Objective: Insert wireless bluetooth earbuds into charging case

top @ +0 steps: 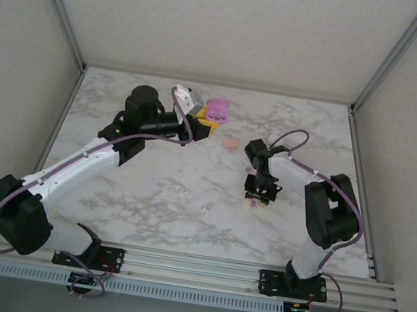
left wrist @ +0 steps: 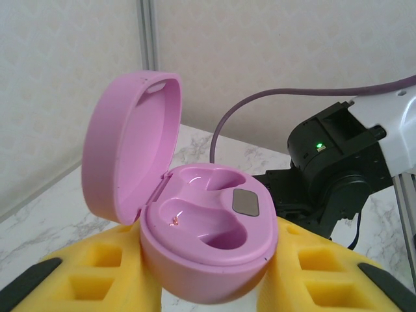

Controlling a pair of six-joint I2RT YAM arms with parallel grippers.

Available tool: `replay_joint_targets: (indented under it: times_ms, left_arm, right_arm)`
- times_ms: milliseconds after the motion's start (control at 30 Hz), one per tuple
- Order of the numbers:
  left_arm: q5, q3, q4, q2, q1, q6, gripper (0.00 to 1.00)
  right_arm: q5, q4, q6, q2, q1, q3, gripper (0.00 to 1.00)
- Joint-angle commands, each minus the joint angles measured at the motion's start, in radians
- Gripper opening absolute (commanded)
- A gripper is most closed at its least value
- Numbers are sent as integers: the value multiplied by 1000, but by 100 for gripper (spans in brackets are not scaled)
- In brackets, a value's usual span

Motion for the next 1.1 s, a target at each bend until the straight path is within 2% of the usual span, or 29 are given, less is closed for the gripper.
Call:
replay_joint_targets:
  times_ms: [0,533,833,967,1067]
  left_arm:
    - [10,29,-3,-5,8,6,23]
    - [9,32,-7,2,8,9,23]
    - [6,28,-5,2,8,9,23]
    - [-1,26,-5,3,8,9,23]
    - [-1,19,8,13,10,1,23]
  right_arm:
    - [-11,2,-35,33,-6,27,29]
    - [-30,-4,-60,54,-6,21,23]
    - [-52,12,-54,-30,-5,4,20]
    - [-135,48,-63,-127,-8,16,19]
    - [-247,99,-72,-217,-27,39,19]
